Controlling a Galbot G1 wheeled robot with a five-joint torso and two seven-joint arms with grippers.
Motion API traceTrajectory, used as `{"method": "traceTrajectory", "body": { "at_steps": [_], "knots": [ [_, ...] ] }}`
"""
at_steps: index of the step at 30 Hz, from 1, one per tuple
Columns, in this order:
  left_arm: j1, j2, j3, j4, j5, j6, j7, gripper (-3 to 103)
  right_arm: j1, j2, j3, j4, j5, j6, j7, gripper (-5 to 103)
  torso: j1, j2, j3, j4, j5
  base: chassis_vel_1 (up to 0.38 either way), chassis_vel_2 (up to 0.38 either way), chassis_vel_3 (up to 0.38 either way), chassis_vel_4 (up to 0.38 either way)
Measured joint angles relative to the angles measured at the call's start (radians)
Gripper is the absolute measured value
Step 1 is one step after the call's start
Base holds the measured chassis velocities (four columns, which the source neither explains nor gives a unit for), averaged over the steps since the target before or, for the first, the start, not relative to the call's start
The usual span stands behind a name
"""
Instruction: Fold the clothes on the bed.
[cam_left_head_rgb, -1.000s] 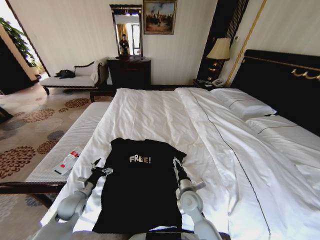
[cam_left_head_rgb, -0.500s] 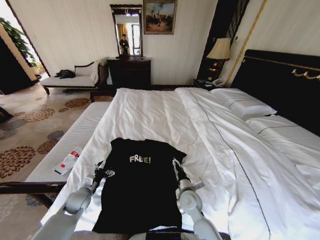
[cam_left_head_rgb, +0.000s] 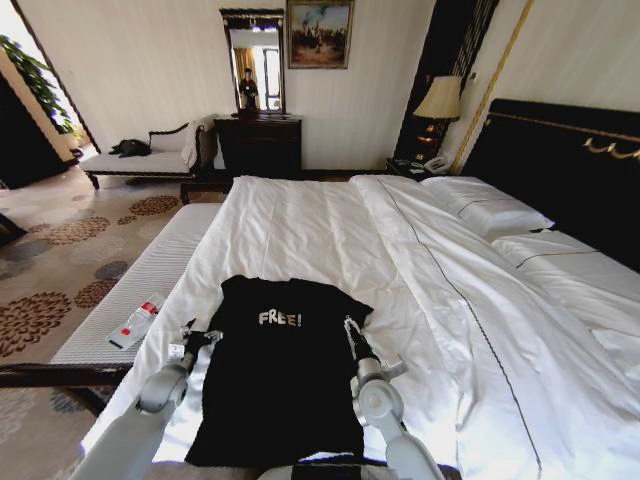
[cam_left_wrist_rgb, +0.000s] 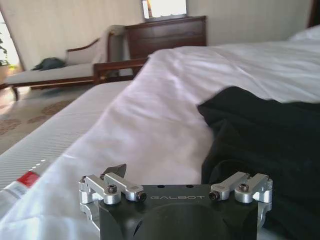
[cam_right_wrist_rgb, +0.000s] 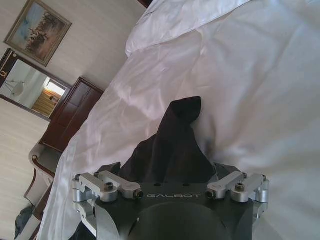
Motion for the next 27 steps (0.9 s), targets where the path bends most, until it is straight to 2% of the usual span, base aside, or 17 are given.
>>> {"method": "traceTrajectory", "body": {
  "at_steps": [4,15,21,27],
  "knots": [
    [-0.017,-0.011,-0.051,0.013,-0.041,0.000,-0.025,100,0.000,-0.004,0.002,-0.004,0.000,0.001,-0.001,100,0.000,0.000,0.000,0.0000,-0.0001,0.000,0.000,0.000,0.000],
    [0.038,-0.014,-0.210,0.045,-0.087,-0.023,-0.018,100,0.006,-0.010,0.004,-0.015,0.011,0.005,-0.005,100,0.000,0.000,0.000,0.0002,-0.0002,0.000,0.000,0.000,0.000],
    [0.056,-0.028,-0.241,0.047,-0.106,-0.039,-0.017,100,0.010,-0.012,0.006,-0.019,0.015,0.006,-0.007,100,0.000,0.000,0.000,0.0001,-0.0002,0.000,0.000,0.000,0.000],
    [0.100,-0.054,-0.292,-0.023,-0.149,-0.046,-0.017,100,0.016,-0.017,0.020,-0.030,0.030,0.007,-0.009,100,0.000,0.000,0.000,-0.0001,-0.0001,0.000,0.000,0.000,0.000]
  ]
}}
